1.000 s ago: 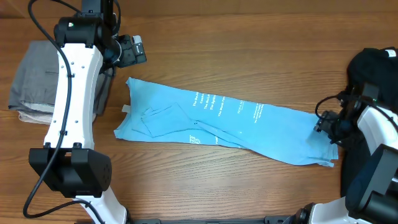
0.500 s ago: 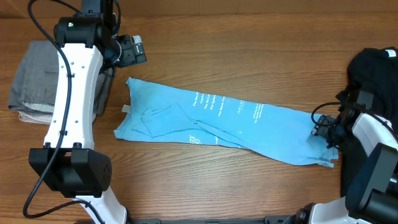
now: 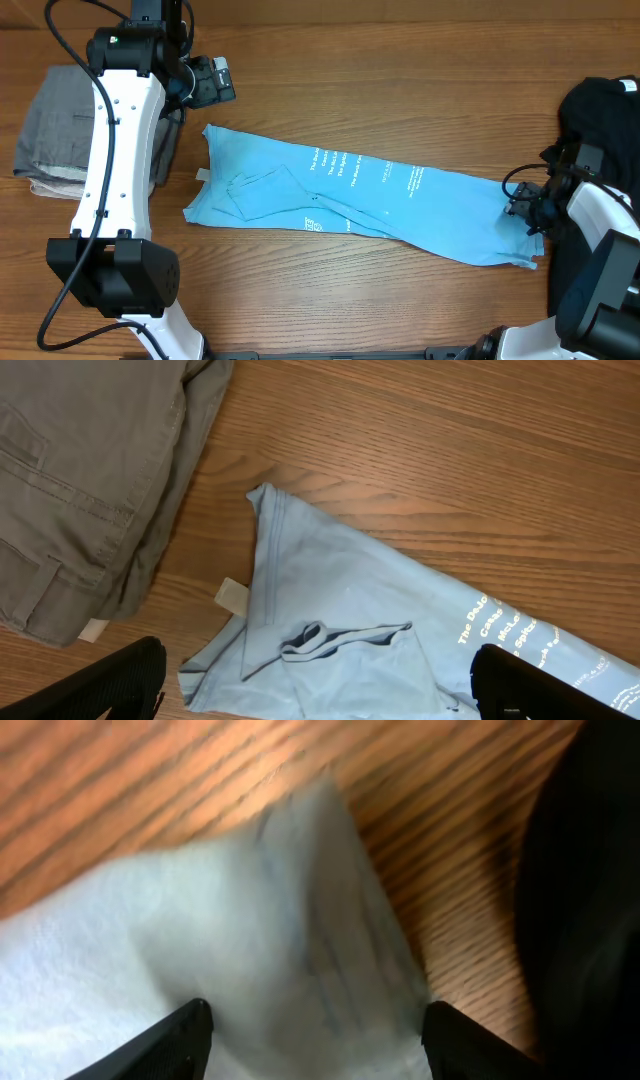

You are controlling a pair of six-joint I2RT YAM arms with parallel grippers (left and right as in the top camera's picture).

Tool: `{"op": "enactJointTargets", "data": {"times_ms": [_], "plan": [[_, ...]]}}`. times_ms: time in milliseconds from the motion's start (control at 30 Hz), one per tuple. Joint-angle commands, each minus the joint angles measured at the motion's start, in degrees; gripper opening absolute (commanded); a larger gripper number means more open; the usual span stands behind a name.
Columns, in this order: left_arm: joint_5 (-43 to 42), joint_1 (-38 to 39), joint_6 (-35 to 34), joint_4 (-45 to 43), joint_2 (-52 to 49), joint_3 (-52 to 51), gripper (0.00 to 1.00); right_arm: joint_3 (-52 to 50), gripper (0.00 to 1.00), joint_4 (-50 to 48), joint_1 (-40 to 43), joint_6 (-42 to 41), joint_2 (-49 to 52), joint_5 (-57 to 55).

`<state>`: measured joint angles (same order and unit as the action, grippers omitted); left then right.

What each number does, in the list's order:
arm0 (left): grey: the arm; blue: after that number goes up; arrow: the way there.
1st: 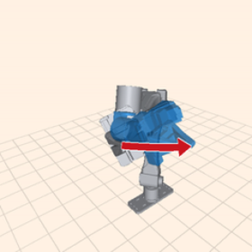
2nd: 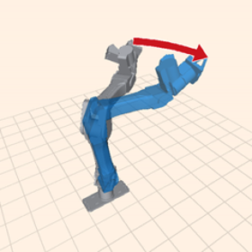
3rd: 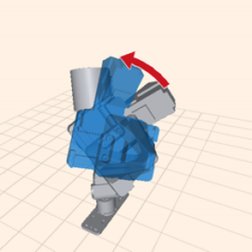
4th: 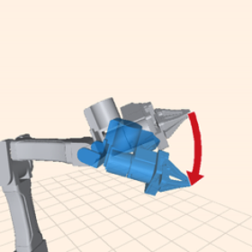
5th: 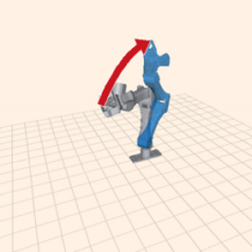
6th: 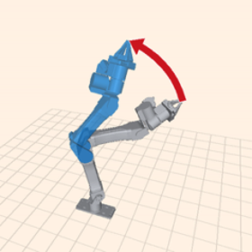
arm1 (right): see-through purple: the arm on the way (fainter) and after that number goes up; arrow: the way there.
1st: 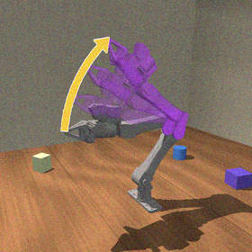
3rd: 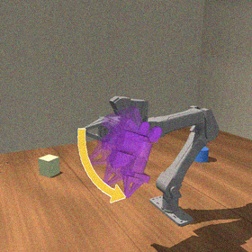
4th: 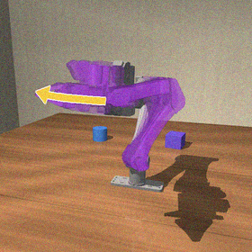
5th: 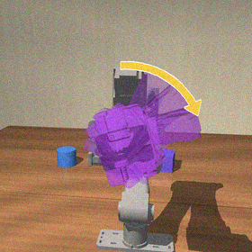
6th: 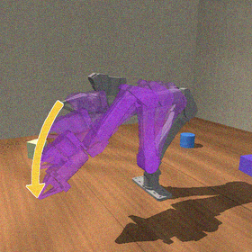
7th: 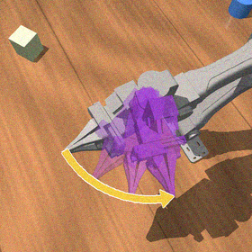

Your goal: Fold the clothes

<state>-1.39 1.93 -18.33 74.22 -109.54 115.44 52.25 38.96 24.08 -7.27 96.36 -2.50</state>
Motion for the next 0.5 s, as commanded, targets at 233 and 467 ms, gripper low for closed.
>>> {"op": "enactJointTargets", "data": {"times_ms": [233,467], "plan": [[0.7,0.0,-0.5,0.1,-0.1,-0.2,1.0,-1.6,0.69,-2.8,3.3,-0.2,-0.9,0.7],[0.7,0.0,-0.5,0.1,-0.1,-0.2,1.0,-5.1,0.58,-6.1,3.3,-0.2,1.6,0.7]]}}
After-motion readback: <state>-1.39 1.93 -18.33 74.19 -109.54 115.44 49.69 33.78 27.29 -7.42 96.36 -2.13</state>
